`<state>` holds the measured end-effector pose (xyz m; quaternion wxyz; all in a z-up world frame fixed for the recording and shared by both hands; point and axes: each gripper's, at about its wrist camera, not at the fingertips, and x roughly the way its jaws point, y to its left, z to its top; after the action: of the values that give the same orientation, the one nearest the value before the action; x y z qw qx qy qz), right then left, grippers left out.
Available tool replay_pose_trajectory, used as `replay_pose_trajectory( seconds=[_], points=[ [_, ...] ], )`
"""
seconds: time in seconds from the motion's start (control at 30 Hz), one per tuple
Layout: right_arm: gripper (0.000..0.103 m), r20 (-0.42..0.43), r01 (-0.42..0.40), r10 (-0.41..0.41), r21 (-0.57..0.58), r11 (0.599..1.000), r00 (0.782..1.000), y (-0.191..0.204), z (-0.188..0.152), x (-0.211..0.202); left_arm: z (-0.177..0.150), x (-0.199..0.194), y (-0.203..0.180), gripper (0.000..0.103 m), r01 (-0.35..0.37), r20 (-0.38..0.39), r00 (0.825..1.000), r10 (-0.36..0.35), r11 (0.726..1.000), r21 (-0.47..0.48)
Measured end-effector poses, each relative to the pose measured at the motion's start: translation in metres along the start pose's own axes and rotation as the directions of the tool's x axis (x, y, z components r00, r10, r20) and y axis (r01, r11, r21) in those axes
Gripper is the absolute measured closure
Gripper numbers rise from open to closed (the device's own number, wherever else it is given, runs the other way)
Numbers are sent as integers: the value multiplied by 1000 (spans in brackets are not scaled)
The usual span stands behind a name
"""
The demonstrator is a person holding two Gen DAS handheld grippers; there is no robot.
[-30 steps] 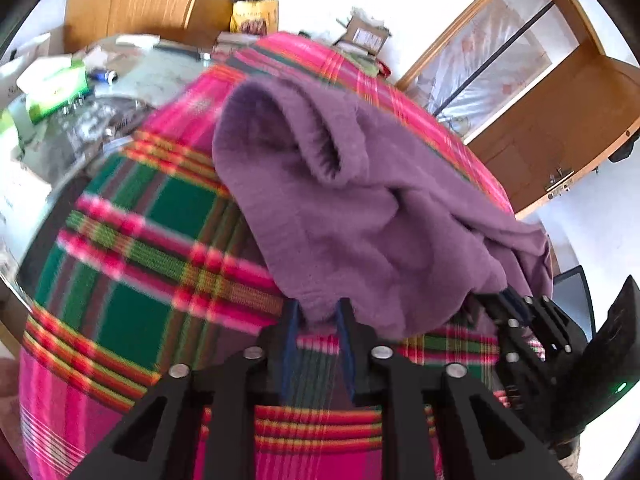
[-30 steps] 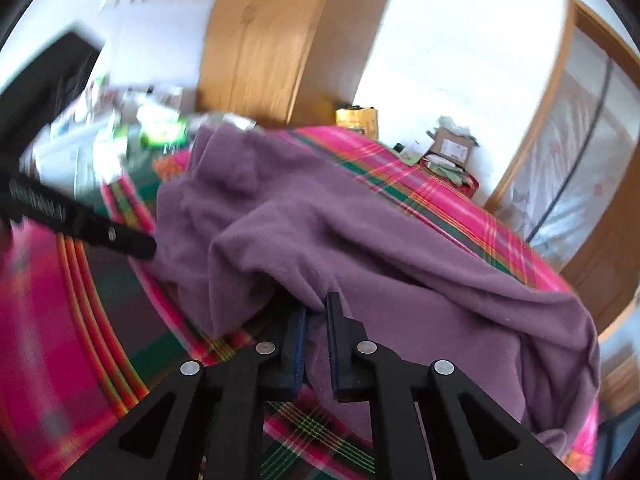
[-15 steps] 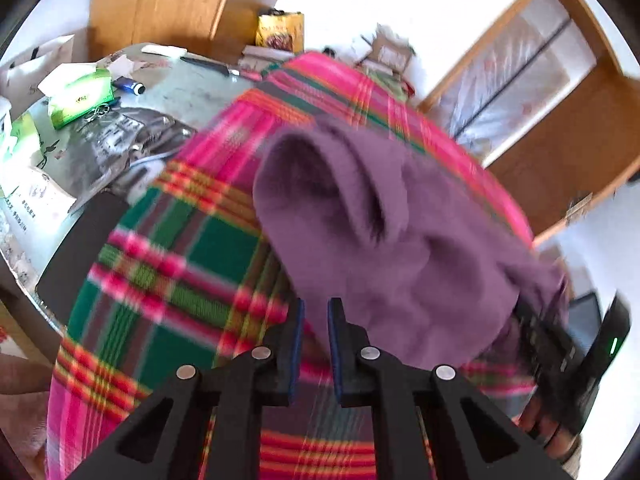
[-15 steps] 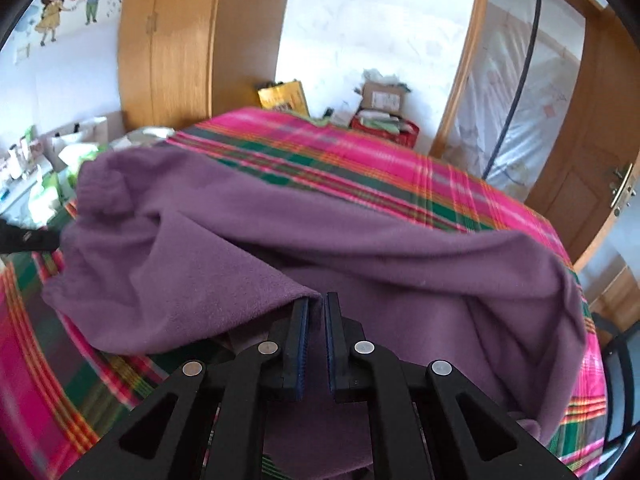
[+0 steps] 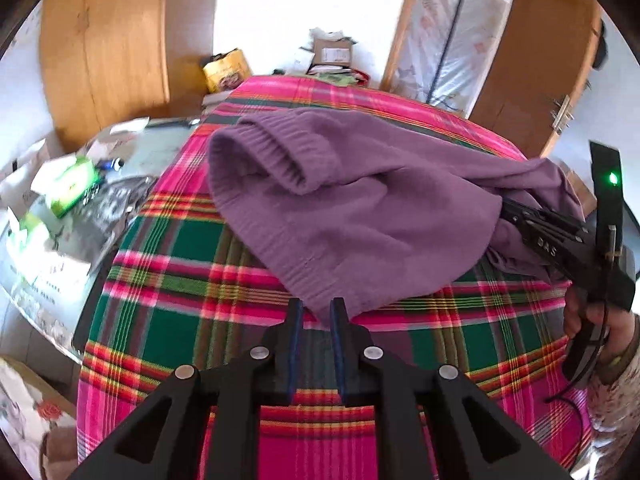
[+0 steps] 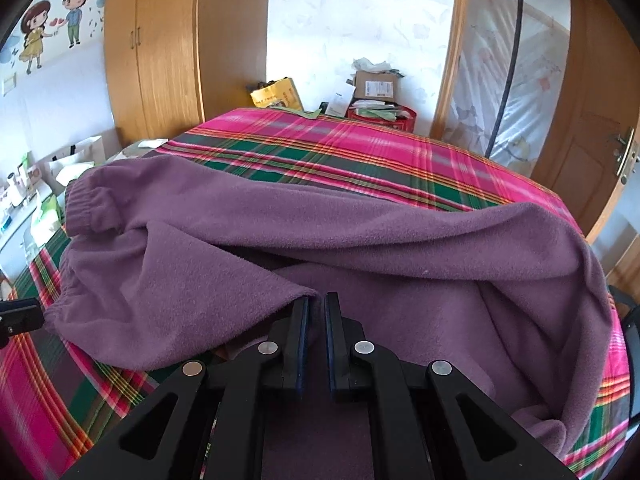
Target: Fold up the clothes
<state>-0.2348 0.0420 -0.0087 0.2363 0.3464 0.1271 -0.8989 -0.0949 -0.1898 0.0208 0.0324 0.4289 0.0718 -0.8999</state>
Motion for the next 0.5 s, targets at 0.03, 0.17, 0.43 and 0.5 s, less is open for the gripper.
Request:
replay_pose_trajectory(
  seconds=[0.03,0.17,0.43,0.5],
  points=[
    [95,1,-3,3,2,1000,1000,0,0,-1,0,0,-6,89,-13,5,1000,13,999,36],
    [95,7,-11,11,12,1000,1000,-2,-1,-3,-7,1,-26,89,-17,26,1000,13,986,163],
    [95,9,-23,23,22,999,1000,-3,-2,-5,-12,13,-57,87,-108,63,994,91,931,349],
    [95,8,-28,27,27,999,1000,-4,-2,-6,-14,15,-62,83,-114,77,993,92,918,379]
  ],
)
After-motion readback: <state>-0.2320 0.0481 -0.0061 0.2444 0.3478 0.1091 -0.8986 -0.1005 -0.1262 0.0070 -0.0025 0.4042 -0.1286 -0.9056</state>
